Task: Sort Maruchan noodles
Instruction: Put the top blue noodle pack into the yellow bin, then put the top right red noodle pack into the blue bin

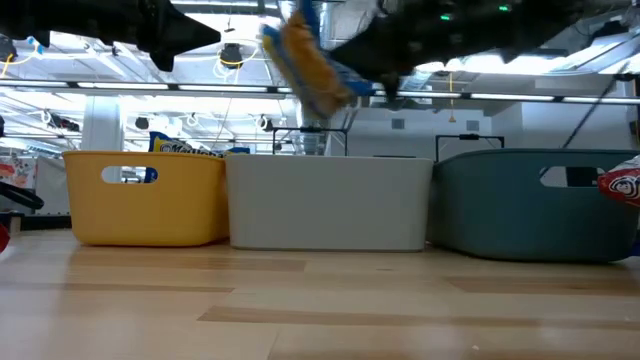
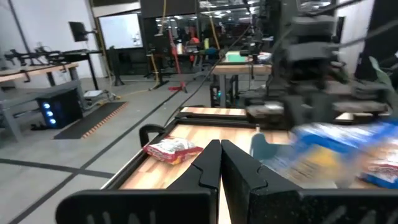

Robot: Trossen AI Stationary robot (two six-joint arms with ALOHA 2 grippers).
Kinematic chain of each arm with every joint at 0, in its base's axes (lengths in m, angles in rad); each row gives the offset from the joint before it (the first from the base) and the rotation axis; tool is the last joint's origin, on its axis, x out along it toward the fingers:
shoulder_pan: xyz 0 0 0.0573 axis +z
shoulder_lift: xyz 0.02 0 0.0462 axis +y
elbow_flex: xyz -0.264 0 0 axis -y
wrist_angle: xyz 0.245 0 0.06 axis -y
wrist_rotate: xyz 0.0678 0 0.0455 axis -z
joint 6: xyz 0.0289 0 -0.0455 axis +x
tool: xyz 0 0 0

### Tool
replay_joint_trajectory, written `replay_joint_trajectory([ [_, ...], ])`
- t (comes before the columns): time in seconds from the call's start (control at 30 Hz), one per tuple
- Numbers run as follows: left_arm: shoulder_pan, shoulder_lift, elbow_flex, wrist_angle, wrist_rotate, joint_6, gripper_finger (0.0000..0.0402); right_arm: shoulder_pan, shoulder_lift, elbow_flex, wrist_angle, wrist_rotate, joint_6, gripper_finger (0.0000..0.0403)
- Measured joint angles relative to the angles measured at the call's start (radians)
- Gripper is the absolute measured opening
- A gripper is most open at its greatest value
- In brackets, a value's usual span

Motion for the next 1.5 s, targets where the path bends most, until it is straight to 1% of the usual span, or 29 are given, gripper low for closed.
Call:
replay_joint_trajectory([
  [0.17,0.0,0.0,0.0,0.0,-0.011,0.001,0.0,0.028,0.205,0.198,-0.006,-0.048,-0.061,0.0009],
  [0.27,0.0,0.0,0.0,0.001,-0.01,0.0,0.0,0.029,0.304,0.331,-0.082,-0.047,-0.108,0.0009],
  [0.43,0.0,0.0,0.0,-0.005,-0.011,0.0,0.0,0.006,0.404,0.506,-0.235,-0.04,-0.123,0.001],
  [0.6,-0.001,0.0,0.0,-0.005,-0.012,0.002,0.0,-0.009,0.469,0.588,-0.231,-0.035,-0.129,0.0011],
  [0.73,-0.001,0.0,0.0,-0.007,-0.013,-0.003,0.0,-0.013,0.486,0.598,-0.253,-0.017,-0.104,0.0025],
  [0.87,-0.001,0.0,0.0,-0.013,-0.013,-0.02,0.0,-0.017,0.484,0.6,-0.243,-0.009,-0.071,0.0058],
  [0.97,-0.001,0.0,0.0,-0.012,-0.013,-0.019,0.0,-0.016,0.484,0.6,-0.252,0.008,-0.067,0.0092],
  [1.13,-0.001,0.0,0.0,-0.013,-0.013,-0.017,0.0,-0.015,0.478,0.6,-0.277,0.013,-0.067,0.0168],
  [1.27,-0.001,0.0,0.0,-0.034,-0.017,-0.016,0.0,-0.015,0.437,0.598,-0.353,0.013,-0.09,0.0216],
  [1.33,-0.001,0.0,0.0,-0.041,-0.023,-0.018,0.0,-0.015,0.394,0.591,-0.417,0.017,-0.101,0.0229],
  [1.43,-0.001,0.0,0.0,-0.054,-0.025,-0.02,0.0,-0.015,0.333,0.568,-0.499,0.023,-0.117,0.0234],
  [1.5,-0.001,0.0,0.0,-0.06,-0.025,-0.022,0.0,-0.014,0.273,0.534,-0.588,0.069,-0.123,0.0232],
])
